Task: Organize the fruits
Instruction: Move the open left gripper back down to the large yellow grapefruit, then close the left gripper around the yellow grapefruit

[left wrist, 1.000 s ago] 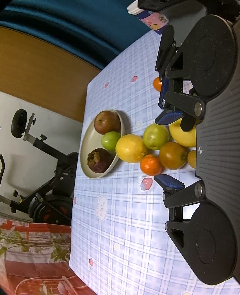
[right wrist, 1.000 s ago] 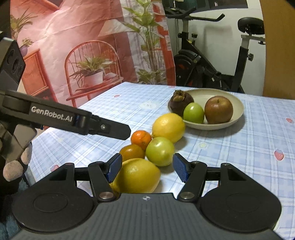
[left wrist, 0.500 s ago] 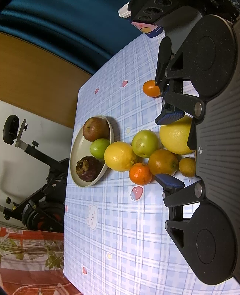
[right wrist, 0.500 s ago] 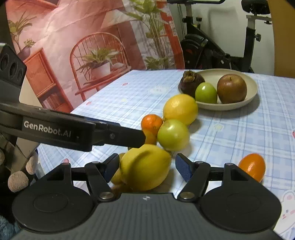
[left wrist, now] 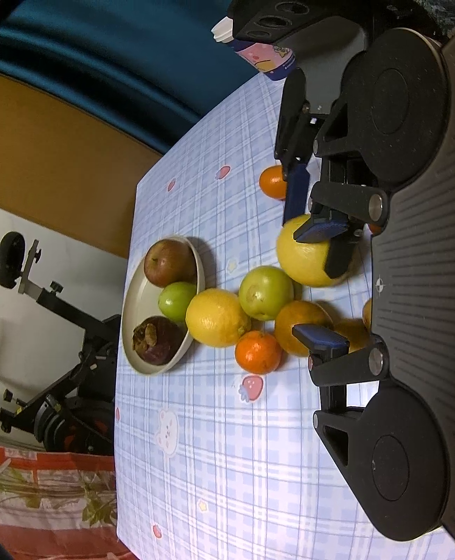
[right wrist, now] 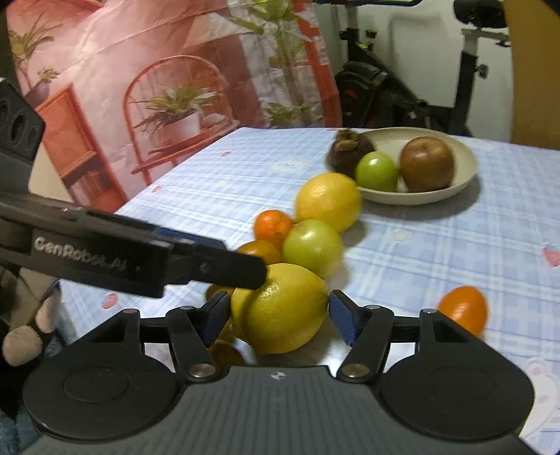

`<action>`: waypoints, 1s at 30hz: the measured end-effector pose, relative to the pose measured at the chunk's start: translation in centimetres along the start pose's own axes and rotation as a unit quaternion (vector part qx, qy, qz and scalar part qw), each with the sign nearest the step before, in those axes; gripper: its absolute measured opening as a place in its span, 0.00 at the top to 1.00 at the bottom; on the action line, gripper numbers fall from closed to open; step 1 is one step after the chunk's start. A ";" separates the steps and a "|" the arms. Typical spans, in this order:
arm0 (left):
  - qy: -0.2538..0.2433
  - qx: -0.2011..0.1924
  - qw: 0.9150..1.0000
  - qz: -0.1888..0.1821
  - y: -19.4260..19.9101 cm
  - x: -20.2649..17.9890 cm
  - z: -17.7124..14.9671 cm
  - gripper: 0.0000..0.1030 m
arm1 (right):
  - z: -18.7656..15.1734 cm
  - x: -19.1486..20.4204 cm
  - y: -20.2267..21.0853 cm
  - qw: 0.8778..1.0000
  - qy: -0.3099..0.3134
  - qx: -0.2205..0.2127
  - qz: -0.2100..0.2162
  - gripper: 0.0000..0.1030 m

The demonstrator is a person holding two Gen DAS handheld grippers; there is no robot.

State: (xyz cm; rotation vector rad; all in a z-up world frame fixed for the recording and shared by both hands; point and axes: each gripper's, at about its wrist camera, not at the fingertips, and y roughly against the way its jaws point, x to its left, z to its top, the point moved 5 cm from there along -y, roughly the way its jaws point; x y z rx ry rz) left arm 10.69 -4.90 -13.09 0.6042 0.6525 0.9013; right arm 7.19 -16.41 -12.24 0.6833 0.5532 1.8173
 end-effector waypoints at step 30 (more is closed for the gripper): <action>0.003 0.071 0.997 -0.041 -5.0 -2.5 0.6 0.42 | -0.4 -1.6 0.1 1.000 -0.009 -0.010 -0.021 0.36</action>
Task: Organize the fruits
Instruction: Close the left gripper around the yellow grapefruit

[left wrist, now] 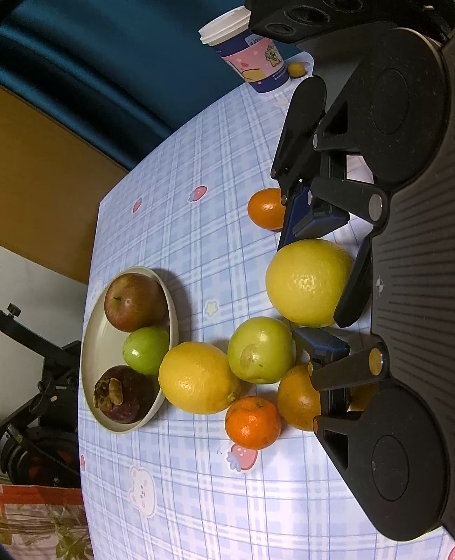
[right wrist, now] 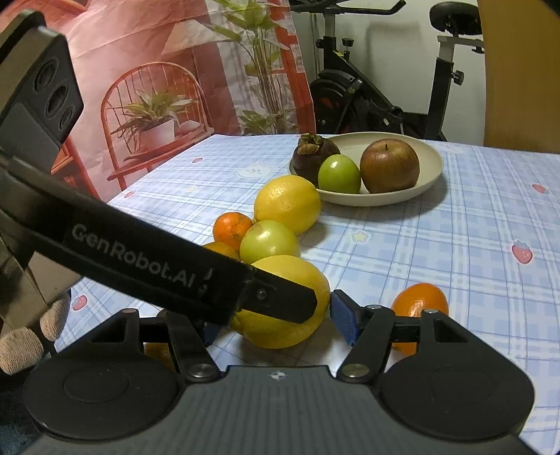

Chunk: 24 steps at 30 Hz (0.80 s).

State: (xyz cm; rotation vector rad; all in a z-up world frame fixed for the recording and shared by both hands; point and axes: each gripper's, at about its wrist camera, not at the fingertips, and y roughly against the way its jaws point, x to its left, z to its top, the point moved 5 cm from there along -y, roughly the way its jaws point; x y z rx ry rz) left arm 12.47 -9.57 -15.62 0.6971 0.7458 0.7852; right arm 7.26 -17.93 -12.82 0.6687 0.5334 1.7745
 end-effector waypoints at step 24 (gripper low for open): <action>-0.005 -0.001 1.000 -0.007 0.0 -0.1 -0.2 0.43 | 0.4 0.0 0.5 1.000 -0.008 -0.008 -0.001 0.38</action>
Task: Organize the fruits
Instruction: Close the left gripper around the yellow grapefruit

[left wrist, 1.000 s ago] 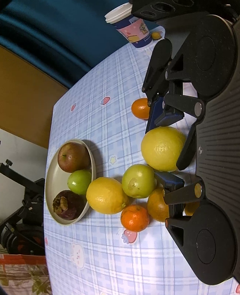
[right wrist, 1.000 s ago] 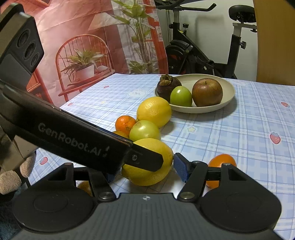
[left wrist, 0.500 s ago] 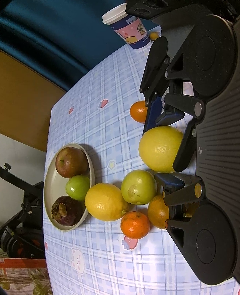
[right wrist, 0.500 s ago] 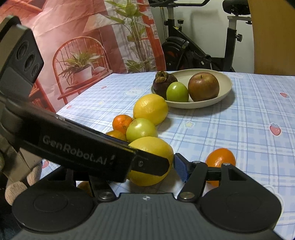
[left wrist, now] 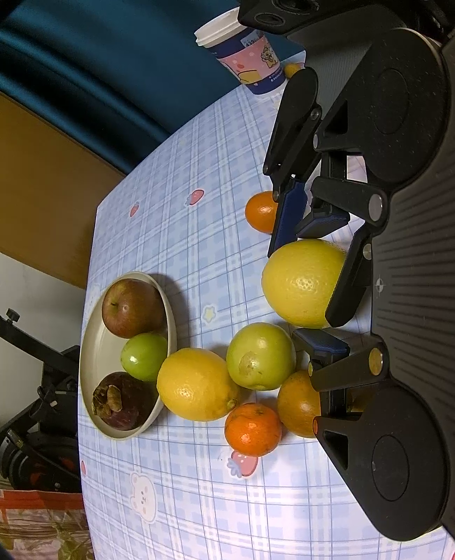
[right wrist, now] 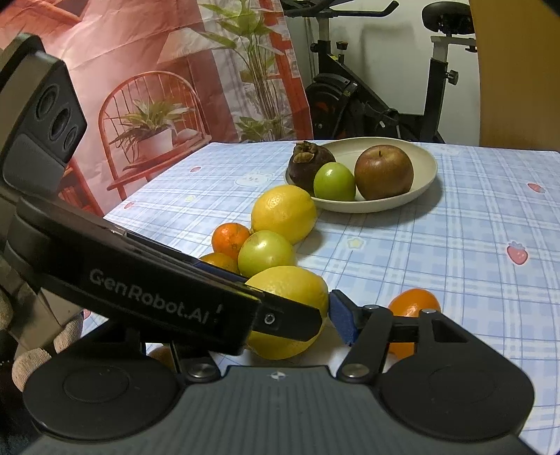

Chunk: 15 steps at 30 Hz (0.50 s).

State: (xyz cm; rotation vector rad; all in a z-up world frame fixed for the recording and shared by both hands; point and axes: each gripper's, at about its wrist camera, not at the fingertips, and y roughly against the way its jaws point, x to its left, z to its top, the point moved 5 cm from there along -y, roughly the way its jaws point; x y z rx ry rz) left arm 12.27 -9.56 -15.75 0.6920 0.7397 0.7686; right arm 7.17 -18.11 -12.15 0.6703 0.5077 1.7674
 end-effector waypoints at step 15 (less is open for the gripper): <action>0.016 -0.014 1.000 -0.016 -0.1 0.6 -0.2 0.43 | -0.7 0.0 -0.9 1.000 0.003 0.022 0.003 0.38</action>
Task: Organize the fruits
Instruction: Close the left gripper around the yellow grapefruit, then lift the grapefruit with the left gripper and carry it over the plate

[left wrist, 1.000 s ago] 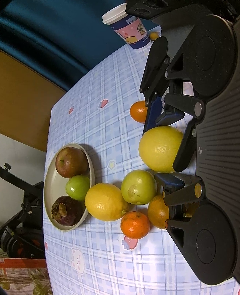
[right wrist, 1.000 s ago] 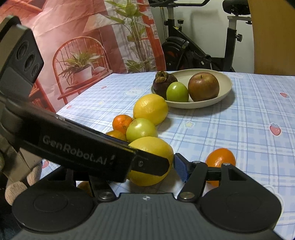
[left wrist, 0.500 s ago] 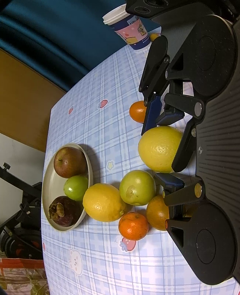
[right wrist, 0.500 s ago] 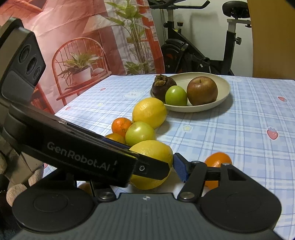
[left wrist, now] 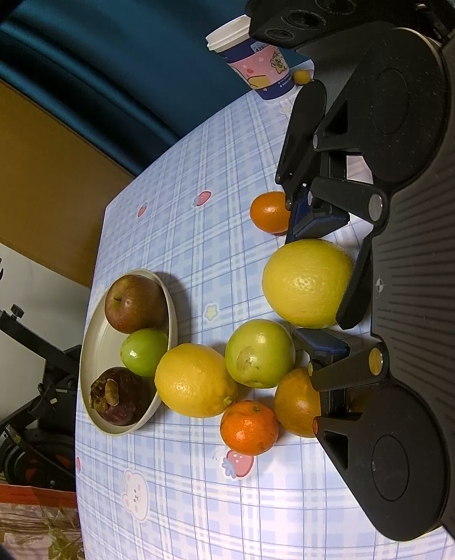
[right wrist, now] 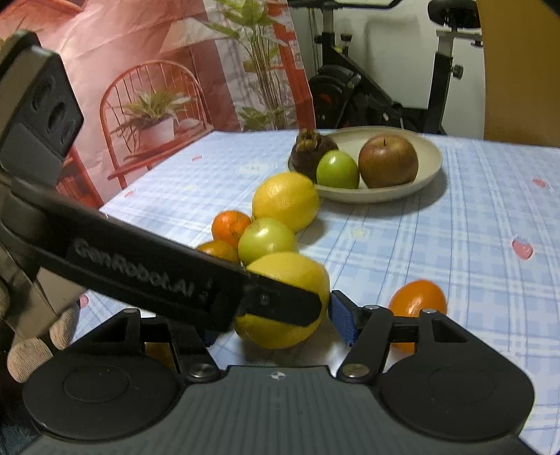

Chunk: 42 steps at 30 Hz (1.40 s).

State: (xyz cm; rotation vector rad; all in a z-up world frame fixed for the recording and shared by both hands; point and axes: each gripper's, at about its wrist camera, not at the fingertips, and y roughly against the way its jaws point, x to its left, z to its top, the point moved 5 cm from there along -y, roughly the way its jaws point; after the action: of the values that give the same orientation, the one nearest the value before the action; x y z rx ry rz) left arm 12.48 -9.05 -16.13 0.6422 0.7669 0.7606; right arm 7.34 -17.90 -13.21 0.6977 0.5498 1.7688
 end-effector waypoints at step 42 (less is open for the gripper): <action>0.031 -0.088 0.996 0.014 -1.5 7.5 18.8 0.43 | 19.0 -4.9 -8.4 0.998 0.029 -0.035 0.034 0.39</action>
State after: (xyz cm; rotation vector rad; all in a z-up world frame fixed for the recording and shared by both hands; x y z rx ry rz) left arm 31.57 -8.30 -9.39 0.4725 0.7391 0.8672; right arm 27.38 -19.73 -6.09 0.6253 0.5055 1.8682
